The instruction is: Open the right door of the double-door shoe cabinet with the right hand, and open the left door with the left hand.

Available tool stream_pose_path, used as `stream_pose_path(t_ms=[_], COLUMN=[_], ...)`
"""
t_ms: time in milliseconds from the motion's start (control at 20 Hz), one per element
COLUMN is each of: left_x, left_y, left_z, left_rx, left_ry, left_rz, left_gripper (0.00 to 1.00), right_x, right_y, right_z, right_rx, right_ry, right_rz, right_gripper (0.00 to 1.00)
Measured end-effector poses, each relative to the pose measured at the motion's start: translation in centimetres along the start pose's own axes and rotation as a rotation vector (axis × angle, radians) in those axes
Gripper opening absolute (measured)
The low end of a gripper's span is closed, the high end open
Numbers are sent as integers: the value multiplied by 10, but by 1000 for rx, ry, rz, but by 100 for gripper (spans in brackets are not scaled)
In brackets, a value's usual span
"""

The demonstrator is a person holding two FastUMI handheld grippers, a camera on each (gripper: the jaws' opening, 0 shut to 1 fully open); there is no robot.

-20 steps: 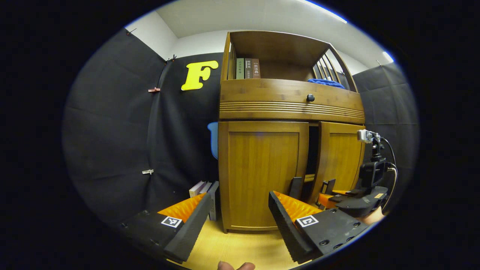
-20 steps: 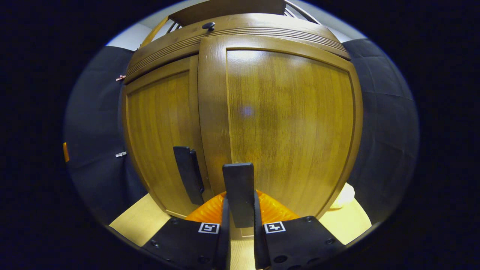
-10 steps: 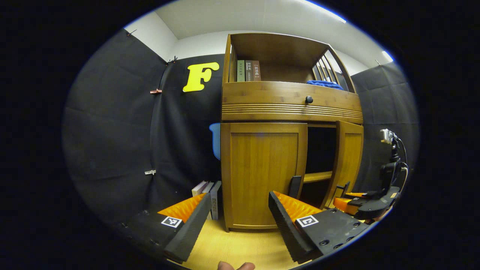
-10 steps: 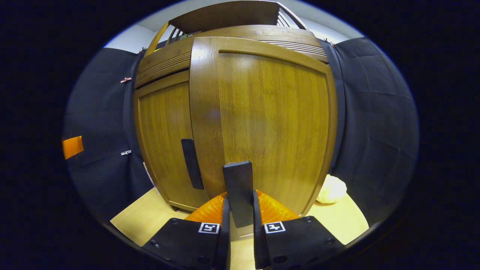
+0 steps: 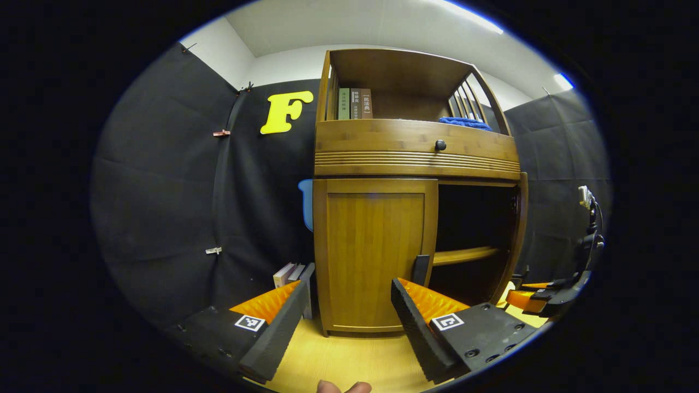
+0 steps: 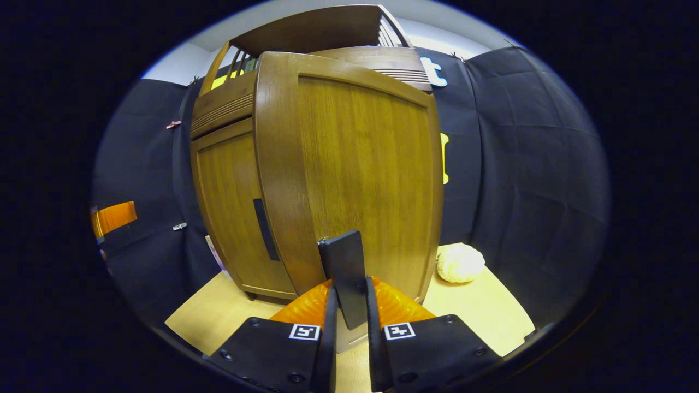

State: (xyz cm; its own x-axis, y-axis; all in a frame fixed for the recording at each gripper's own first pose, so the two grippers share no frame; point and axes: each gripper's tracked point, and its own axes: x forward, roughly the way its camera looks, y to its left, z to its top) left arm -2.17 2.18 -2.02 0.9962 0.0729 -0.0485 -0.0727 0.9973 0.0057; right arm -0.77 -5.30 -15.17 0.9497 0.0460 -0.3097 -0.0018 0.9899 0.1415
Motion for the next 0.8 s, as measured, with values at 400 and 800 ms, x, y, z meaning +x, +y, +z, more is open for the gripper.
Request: stream_pose_path(t_ms=[400,800], left_x=[1,5], left_y=[-5,-18], left_z=[-4,-7], left_rx=[-12,-28], left_ry=[5,7], left_rz=[-18,-51], left_gripper=[95,95], right_x=[-29,-41], right_y=[-52,-135], right_z=[4,30], right_rx=[-7,37], right_ry=[-11,-57], right_rz=[-91,-155], right_gripper=[28,2])
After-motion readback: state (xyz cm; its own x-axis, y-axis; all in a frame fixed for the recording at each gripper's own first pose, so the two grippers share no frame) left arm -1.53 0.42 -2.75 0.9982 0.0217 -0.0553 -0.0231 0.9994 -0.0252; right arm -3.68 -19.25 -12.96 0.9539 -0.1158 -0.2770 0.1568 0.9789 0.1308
